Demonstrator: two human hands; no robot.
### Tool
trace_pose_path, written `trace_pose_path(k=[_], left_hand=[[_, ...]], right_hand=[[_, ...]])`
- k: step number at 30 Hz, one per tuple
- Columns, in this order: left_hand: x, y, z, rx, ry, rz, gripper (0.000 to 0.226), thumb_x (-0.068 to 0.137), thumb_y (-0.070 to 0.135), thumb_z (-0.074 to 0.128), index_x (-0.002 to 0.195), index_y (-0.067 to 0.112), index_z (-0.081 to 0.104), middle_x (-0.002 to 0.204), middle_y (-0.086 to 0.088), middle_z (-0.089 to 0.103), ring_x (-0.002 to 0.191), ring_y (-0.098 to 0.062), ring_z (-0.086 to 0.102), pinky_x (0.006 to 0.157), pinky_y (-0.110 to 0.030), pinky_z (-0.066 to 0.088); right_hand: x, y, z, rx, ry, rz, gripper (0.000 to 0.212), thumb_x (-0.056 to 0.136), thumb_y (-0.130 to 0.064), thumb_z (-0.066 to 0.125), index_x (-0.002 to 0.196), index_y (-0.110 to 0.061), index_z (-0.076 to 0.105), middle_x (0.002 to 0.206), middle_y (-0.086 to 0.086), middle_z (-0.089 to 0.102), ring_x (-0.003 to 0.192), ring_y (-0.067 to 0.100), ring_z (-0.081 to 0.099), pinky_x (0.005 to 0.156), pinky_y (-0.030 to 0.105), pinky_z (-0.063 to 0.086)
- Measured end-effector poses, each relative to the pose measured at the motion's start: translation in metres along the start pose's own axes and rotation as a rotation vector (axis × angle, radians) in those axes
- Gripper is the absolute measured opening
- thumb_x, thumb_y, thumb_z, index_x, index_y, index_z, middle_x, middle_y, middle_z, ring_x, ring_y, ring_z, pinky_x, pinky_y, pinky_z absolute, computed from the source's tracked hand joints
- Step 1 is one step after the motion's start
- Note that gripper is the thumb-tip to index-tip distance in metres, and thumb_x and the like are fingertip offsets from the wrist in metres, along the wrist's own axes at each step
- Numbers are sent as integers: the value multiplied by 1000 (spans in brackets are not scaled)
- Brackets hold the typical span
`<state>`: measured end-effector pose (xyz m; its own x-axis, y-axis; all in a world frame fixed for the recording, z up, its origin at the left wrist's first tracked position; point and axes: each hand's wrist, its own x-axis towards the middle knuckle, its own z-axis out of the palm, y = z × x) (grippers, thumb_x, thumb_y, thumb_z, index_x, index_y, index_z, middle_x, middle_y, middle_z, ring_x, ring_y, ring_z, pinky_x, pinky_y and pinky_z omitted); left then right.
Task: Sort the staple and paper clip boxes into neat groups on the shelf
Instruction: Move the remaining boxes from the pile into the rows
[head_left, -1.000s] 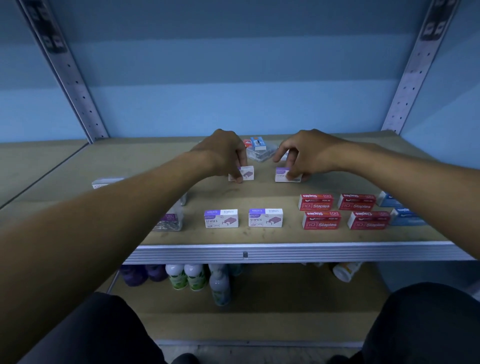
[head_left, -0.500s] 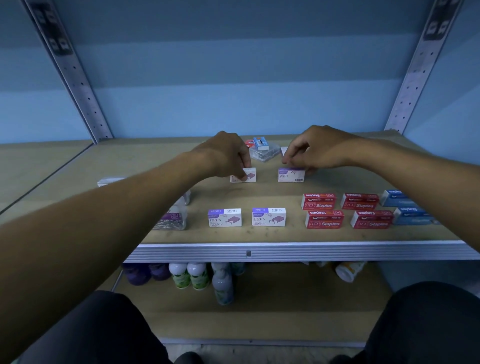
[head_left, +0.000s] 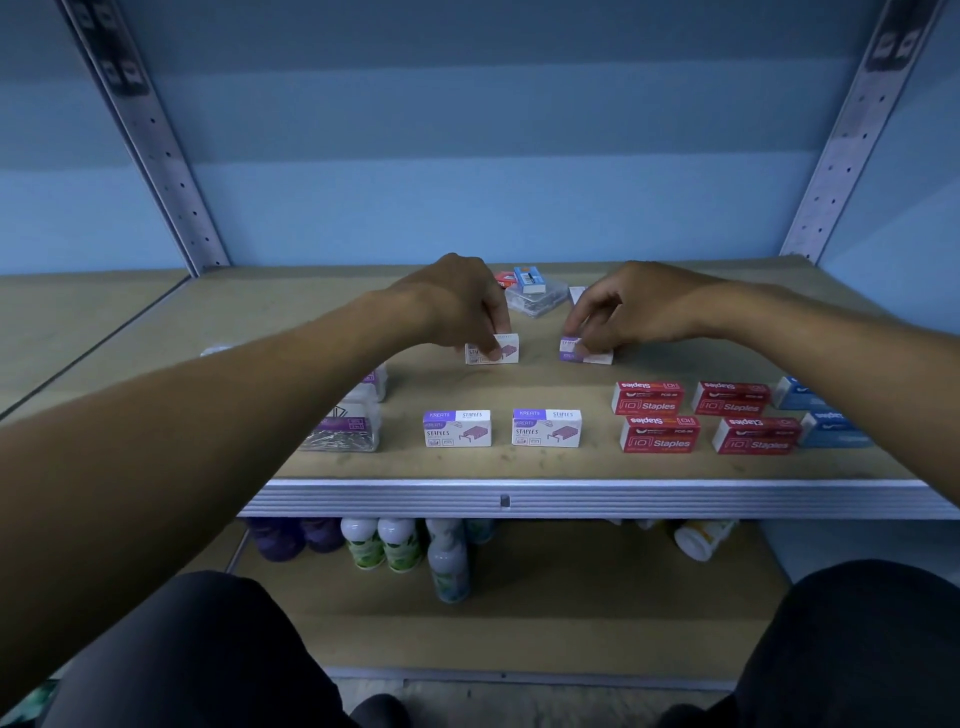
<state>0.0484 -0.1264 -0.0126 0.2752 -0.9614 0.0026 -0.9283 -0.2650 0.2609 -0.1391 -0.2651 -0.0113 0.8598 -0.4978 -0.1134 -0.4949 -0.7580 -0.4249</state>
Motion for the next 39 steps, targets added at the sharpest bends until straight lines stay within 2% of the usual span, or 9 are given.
trace_pose_path(k=[3,8,10,13,16,24,26,31,39], left_hand=[[-4,2,-2,-18,-20,-9,21,74,23,85,94,23,78,80,14,69,66,-9,67,58,-18,46],[-11,4,-6,7,-38,-6,21,73,25,86,92,25,77,80,13,69,65,-9,67,56,-19,43],[-14,2,-8,26,-32,-3,20,73,27,85,92,25,77,81,14,70,68,-9,68,60,-21,47],[-19,0,-13,34,-38,-3,19,74,27,85,91,25,78,82,14,71,70,-6,68,70,-25,54],[-25,0,-19,41,-56,2,19,74,26,85,92,24,78,84,10,74,72,-11,72,70,-25,56],[-40,3,-20,102,-121,55,20,71,31,86,87,23,77,73,15,70,73,-13,72,63,-20,48],[-43,3,-18,96,-148,57,19,71,31,86,85,23,76,71,14,71,71,-13,73,61,-20,46],[-49,-1,-15,45,-181,60,17,70,27,87,81,21,76,71,11,74,66,-14,74,70,-25,58],[-52,-6,-16,14,-183,68,21,69,28,88,85,22,77,77,10,75,69,-13,73,71,-28,60]], right_hand=[[0,-5,2,-38,-5,2,29,74,-29,87,101,-33,76,93,-15,71,87,5,65,81,28,48],[-1,-11,1,-71,44,7,19,82,-22,74,98,-32,78,82,-17,73,86,9,68,78,28,51],[-2,-15,0,-12,38,17,19,84,-15,70,94,-28,79,77,-15,75,76,10,74,69,22,50],[-6,-21,2,60,-1,20,20,85,-8,68,93,-22,80,78,-9,78,69,12,77,71,20,54],[-8,-27,6,79,-24,-8,18,86,-8,70,95,-20,80,80,-7,79,73,15,77,79,25,59],[-17,-43,12,47,-114,-84,15,89,-15,73,101,-21,79,85,-5,79,75,16,78,77,22,59],[-20,-45,13,60,-133,-88,15,89,-14,73,102,-19,79,86,-5,79,76,17,78,80,26,60],[-23,-46,15,115,-150,-87,14,89,-13,74,100,-17,80,84,-5,79,80,21,78,83,33,62],[-23,-48,15,140,-186,-101,13,91,-14,73,101,-19,80,89,-6,79,83,17,77,76,25,61]])
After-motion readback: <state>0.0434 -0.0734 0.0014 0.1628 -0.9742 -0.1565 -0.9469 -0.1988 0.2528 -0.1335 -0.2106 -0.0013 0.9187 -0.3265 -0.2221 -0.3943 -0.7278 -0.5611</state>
